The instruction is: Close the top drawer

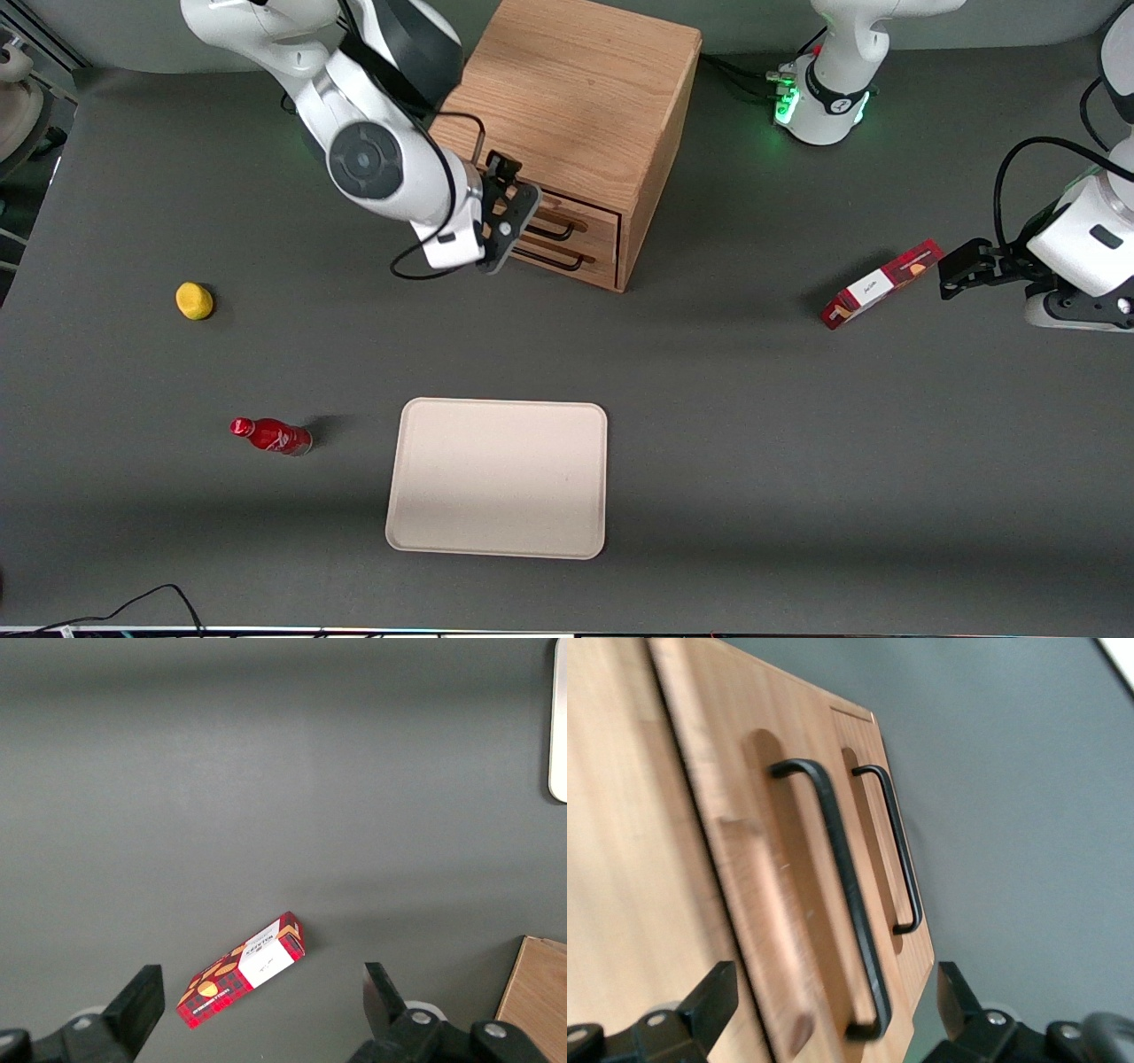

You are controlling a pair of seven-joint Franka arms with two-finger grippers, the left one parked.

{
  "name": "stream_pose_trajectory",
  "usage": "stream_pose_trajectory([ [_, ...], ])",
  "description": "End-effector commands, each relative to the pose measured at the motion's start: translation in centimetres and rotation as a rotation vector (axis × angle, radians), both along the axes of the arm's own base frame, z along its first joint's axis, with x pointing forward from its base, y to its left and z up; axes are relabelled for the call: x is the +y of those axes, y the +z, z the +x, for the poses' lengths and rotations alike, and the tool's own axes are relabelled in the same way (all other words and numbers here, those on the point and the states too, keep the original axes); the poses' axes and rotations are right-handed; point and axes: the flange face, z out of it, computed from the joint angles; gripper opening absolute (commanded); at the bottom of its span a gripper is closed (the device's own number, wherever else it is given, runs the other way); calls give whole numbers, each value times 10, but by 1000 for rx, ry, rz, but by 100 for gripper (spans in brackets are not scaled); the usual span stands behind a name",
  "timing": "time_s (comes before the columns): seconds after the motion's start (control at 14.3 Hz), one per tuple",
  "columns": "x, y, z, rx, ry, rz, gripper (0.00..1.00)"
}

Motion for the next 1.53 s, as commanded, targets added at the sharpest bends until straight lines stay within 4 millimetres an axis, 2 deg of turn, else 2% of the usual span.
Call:
stream_pose_trajectory([
  [0.0, -20, 71, -28, -76, -133, -49, 100],
  [0.07, -30, 95, -35, -122, -208, -82, 100],
  [0.28, -75, 146, -60, -195, -366, -233, 100],
  [0.42, -122, 171, -56, -220, -606, -286, 100],
  [0.63, -187, 186, -42, -231, -832, -374, 100],
  [0.84, -270, 180, -29, -170, -978, -379, 100],
  [0.98, -303, 163, -20, -145, -1050, -381, 100],
  [1.12, -347, 140, -8, -125, -1135, -365, 100],
  [1.33, -355, 105, -5, -174, -1148, -393, 100],
  [1.47, -356, 99, -7, -180, -1151, -394, 100],
])
